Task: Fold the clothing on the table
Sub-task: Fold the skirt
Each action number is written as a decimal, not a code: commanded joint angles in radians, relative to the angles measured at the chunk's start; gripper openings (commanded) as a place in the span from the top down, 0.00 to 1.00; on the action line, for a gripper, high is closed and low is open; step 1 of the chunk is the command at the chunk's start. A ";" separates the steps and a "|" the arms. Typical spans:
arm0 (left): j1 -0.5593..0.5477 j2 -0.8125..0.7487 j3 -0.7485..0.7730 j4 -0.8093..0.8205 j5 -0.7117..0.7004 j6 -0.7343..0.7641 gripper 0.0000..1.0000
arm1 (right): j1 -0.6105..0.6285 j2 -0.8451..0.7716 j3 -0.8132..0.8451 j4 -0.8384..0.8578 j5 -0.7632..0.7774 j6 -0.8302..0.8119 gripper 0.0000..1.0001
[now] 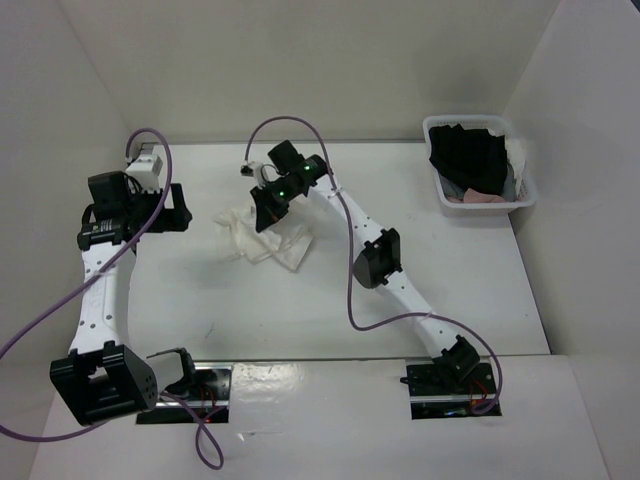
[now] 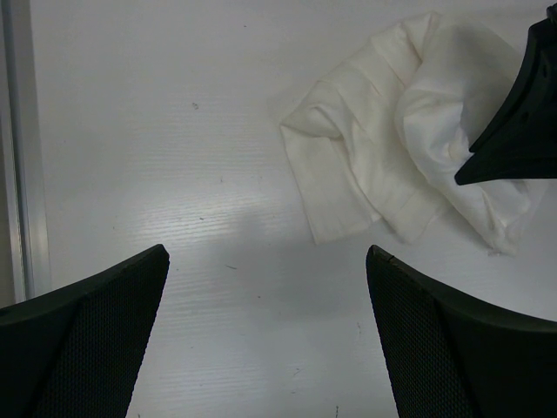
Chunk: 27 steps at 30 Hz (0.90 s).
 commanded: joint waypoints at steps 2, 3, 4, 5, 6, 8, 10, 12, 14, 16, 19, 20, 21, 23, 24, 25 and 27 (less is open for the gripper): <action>0.005 -0.015 0.002 0.004 0.030 0.015 0.00 | -0.095 -0.148 0.023 0.043 0.034 0.004 1.00; 0.005 -0.015 0.002 0.004 0.030 0.015 0.00 | -0.122 -0.148 -0.004 0.033 0.049 0.014 1.00; 0.005 -0.015 0.002 0.004 0.030 0.015 0.00 | -0.152 -0.162 -0.019 0.014 0.050 0.014 1.00; 0.005 -0.015 0.011 0.004 0.030 0.015 0.00 | -0.211 -0.174 -0.034 0.001 0.050 0.014 1.00; 0.005 -0.015 0.011 0.004 0.030 0.015 0.00 | -0.237 -0.174 -0.075 -0.024 0.066 0.014 1.00; 0.005 -0.015 0.011 0.004 0.030 0.015 0.00 | -0.309 -0.207 -0.144 -0.050 0.137 0.014 1.00; 0.005 -0.015 0.011 0.004 0.030 0.015 0.00 | -0.345 -0.230 -0.174 -0.099 0.227 0.014 1.00; 0.005 -0.015 0.011 0.004 0.030 0.015 0.00 | -0.388 -0.269 -0.232 -0.110 0.269 0.014 1.00; 0.005 -0.006 0.011 0.004 0.030 0.015 0.00 | -0.400 -0.317 -0.277 -0.110 0.306 0.024 1.00; 0.005 -0.006 0.020 0.004 0.030 0.015 0.00 | -0.413 -0.346 -0.292 -0.110 0.367 0.034 1.00; 0.005 0.003 0.020 0.004 0.019 0.015 0.00 | -0.413 -0.388 -0.346 -0.099 0.413 0.060 1.00; 0.005 0.003 0.020 0.004 0.019 0.015 0.00 | -0.404 -0.403 -0.369 -0.099 0.463 0.060 1.00; 0.005 0.003 0.020 0.004 0.019 0.015 0.00 | -0.403 -0.412 -0.381 -0.099 0.481 0.060 1.00; 0.005 -0.006 0.020 0.004 0.019 0.015 0.00 | -0.403 -0.421 -0.415 -0.108 0.519 0.060 1.00; 0.005 -0.006 0.020 0.004 0.019 0.015 0.00 | -0.403 -0.434 -0.427 -0.108 0.530 0.069 1.00; 0.005 -0.006 0.020 0.004 0.019 0.015 0.00 | -0.403 -0.446 -0.436 -0.108 0.540 0.069 1.00; 0.005 -0.015 0.020 0.004 0.019 0.015 0.00 | -0.403 -0.458 -0.447 -0.099 0.586 0.084 1.00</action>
